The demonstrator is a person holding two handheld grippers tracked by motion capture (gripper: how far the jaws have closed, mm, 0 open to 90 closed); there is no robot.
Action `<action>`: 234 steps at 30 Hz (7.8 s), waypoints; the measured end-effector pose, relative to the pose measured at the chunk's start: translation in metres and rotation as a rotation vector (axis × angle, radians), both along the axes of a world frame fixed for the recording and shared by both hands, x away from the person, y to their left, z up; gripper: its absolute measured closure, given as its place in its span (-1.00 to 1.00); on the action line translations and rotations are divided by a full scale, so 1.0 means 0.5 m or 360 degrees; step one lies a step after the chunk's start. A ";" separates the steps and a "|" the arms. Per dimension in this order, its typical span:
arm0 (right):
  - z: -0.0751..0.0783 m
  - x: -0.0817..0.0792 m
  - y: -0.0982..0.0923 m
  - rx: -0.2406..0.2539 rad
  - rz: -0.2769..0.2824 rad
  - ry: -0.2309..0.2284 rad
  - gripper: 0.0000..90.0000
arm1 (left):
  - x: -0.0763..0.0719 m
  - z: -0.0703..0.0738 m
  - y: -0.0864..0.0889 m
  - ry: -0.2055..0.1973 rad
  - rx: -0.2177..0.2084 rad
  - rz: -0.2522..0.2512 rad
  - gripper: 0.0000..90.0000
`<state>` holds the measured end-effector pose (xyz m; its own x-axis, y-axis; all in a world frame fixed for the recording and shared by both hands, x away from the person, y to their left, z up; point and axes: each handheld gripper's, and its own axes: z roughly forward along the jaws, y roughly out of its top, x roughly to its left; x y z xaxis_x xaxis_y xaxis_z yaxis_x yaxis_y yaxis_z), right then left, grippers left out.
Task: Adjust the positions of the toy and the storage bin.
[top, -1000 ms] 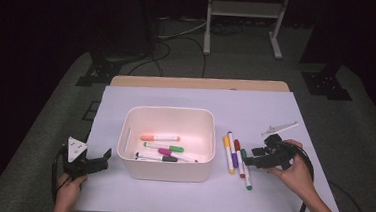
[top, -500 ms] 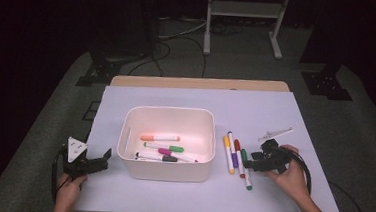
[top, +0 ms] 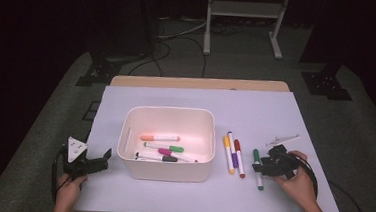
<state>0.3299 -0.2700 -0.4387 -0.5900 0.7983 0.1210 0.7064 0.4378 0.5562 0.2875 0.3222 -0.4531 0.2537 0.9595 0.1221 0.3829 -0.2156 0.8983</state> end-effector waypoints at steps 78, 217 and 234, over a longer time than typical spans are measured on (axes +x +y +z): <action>0.341 0.007 0.205 0.0385 0.0595 -0.0082 0.69 | 0.000 0.000 0.000 0.0009 -0.0002 -0.0007 -1.00; 0.260 0.041 0.184 0.0449 0.0595 -0.0014 0.02 | 0.000 0.000 0.000 -0.0007 -0.0010 -0.0020 -1.00; 0.152 0.038 0.116 0.0347 0.0371 0.0037 -0.03 | -0.001 0.000 0.000 -0.0008 -0.0006 -0.0021 -1.00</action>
